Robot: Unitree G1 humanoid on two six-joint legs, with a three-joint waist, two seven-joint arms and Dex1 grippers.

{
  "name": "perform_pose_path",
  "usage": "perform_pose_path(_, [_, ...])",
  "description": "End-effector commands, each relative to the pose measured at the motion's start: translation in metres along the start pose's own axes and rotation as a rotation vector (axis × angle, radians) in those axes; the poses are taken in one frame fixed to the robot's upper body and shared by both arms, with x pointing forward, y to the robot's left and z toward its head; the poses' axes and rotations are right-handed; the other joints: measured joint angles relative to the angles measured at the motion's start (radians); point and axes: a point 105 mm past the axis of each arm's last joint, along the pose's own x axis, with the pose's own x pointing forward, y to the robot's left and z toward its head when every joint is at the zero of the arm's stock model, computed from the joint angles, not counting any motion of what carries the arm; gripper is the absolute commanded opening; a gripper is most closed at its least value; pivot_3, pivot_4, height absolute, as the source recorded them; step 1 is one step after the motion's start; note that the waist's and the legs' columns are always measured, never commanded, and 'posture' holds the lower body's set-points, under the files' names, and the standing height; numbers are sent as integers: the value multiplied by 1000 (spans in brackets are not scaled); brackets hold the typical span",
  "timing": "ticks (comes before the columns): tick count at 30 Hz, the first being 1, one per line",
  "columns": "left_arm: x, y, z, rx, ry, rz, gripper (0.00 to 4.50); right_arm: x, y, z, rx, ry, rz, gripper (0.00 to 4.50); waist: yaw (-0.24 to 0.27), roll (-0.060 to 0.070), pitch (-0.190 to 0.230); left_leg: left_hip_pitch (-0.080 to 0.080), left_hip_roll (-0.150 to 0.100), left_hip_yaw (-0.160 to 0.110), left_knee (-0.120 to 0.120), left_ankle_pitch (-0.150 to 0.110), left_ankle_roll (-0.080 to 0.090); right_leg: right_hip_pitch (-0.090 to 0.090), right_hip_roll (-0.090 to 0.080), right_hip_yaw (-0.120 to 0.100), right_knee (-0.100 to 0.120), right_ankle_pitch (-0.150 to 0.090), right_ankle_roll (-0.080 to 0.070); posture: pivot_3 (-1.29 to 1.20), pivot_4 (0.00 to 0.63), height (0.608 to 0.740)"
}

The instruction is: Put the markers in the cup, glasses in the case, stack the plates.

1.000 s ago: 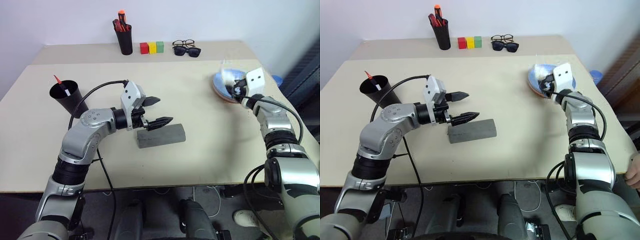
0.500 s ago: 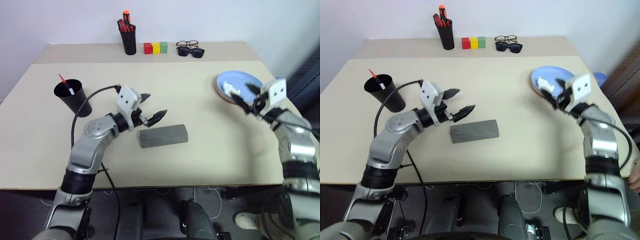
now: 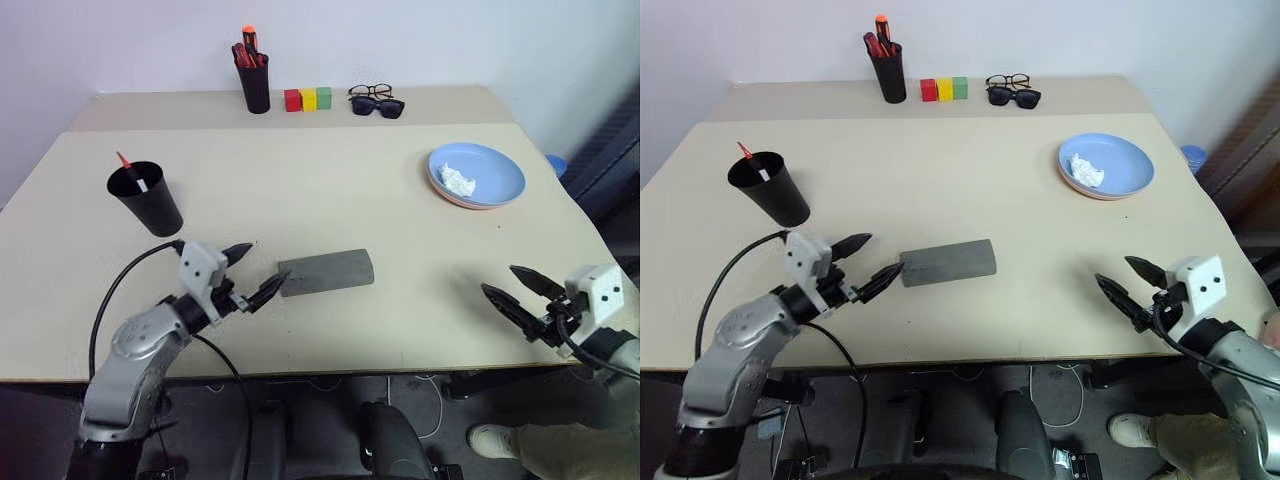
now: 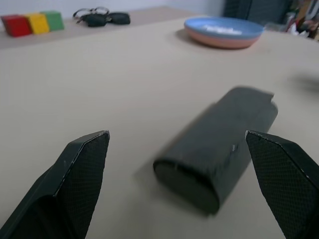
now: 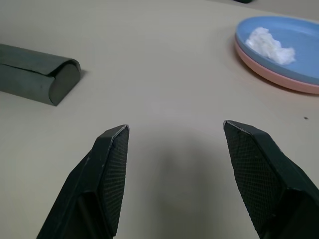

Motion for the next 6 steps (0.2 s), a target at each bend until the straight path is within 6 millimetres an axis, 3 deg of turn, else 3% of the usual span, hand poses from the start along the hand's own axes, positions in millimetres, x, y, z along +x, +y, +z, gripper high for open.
perform_pose_path(1, [-4,0,14,58,-53,20,4500,-4,-6,10,-49,-45,-57,3065,1,0,0,0,0,0,0,0,0,0,0,0,-1,0,0,0,150,740])
perform_pose_path(6, [-5,-4,11,40,-42,-2,4500,-3,-2,9,-56,-42,-63,3065,0,1,-1,-1,1,1,-2,-1,1,2,0,-2,-10,1,-1,0,150,740])
